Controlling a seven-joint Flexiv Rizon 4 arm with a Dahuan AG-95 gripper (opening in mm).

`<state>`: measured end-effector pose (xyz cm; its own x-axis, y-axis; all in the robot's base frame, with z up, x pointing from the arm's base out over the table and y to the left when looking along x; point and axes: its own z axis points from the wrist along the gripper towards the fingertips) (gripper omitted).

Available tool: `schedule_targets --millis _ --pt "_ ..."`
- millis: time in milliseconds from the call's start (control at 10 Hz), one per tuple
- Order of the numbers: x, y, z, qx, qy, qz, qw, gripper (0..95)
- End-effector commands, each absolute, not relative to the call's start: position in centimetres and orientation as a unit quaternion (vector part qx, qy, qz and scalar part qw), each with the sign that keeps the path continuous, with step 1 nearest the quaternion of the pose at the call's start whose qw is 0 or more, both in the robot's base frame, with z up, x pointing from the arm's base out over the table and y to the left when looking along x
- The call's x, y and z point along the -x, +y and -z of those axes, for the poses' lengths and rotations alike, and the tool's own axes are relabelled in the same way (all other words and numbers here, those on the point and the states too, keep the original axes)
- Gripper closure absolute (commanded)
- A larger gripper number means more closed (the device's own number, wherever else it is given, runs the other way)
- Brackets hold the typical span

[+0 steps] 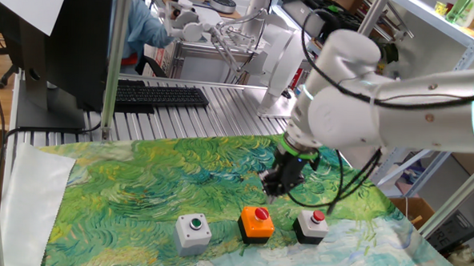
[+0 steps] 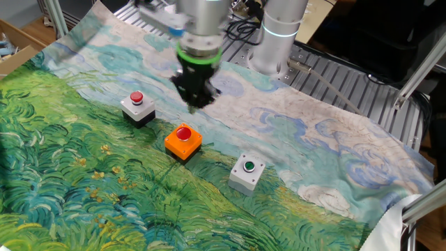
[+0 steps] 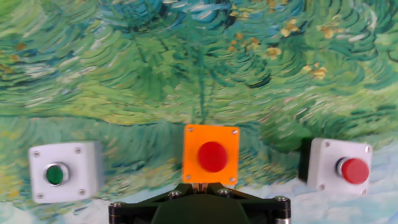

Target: Press three buttons from left to right in sequence

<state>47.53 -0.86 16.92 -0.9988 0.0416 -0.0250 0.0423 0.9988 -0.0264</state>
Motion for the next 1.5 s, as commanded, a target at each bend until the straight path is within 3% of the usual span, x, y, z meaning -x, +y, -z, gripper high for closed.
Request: schedule_targets --millis 100,1500 --pt "-48.06 0.58 -17.31 -0.022 1.000 0.010 0.002 95.0" --pt "-48.08 0.71 -16.78 -0.034 0.999 0.013 0.000 95.0"
